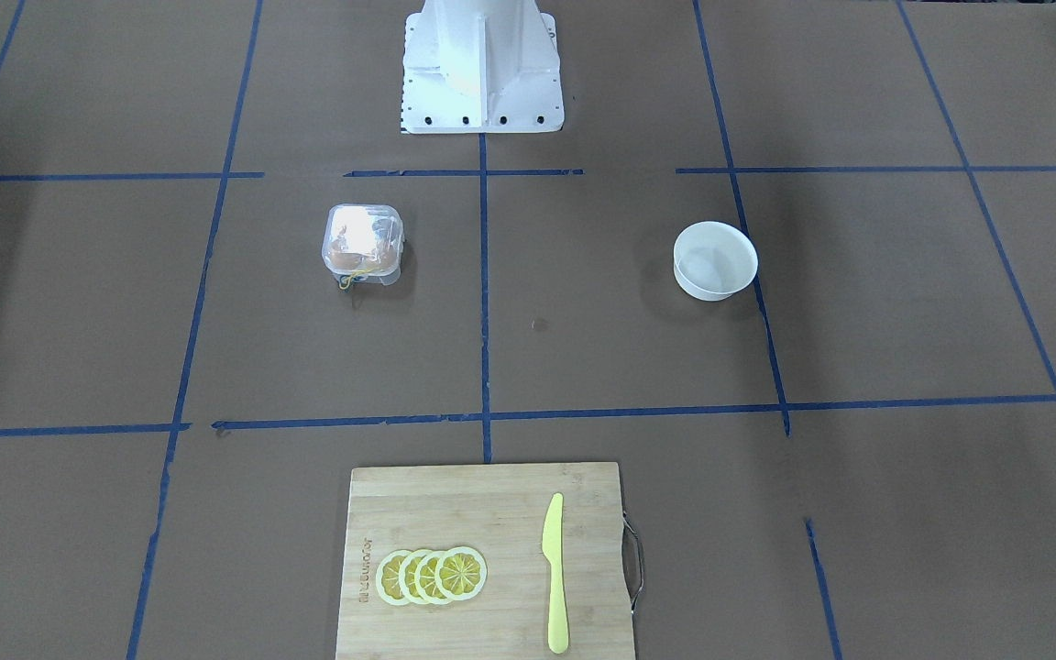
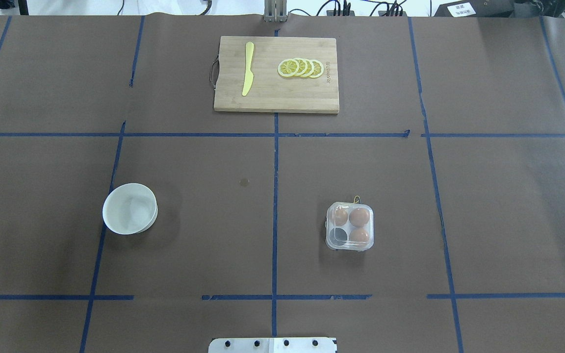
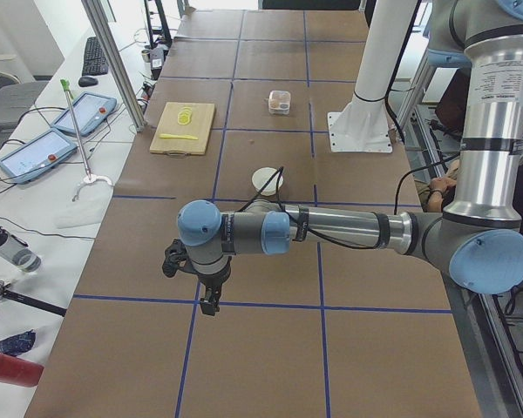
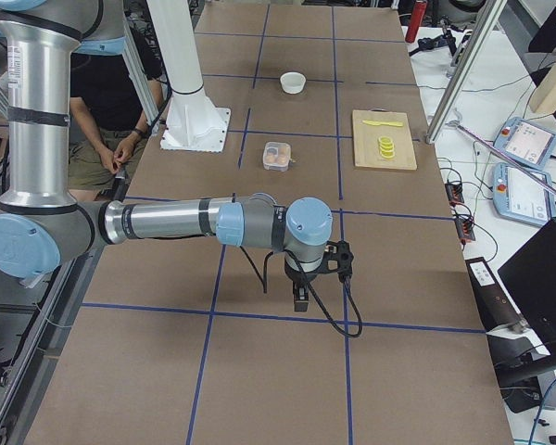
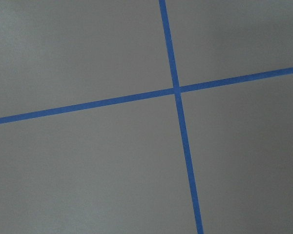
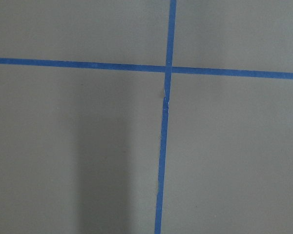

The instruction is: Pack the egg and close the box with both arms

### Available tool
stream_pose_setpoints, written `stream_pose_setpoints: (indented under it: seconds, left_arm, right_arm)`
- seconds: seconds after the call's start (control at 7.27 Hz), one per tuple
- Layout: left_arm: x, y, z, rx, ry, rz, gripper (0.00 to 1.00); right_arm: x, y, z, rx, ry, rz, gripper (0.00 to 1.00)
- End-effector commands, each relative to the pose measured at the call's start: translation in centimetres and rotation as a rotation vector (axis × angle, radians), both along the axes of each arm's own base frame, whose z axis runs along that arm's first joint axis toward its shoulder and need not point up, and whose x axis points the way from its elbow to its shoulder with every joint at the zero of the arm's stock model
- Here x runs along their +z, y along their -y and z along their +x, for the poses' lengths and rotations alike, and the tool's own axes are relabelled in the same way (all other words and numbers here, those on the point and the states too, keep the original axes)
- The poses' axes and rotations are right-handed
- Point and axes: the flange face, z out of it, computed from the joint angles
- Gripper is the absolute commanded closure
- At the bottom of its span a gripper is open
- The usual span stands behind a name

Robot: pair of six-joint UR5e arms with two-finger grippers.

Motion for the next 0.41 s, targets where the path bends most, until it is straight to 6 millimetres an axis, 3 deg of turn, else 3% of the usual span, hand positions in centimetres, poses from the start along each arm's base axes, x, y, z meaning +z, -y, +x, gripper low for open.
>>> stream_pose_setpoints:
  seconds: [0.0,0.28]
  left_arm:
    - [-0.02,0.02,-0.01,0.001,0.001,0.001,0.0]
    - [-0.12,0.2,-0.02,0.001,0.001,0.016,0.0]
  right_arm:
    - [-0.05,0.06,-0.05,-0.001,-0.001,0.001,0.0]
    - [-0.05,0.06,-0.05,-0.001,-0.001,0.001,0.0]
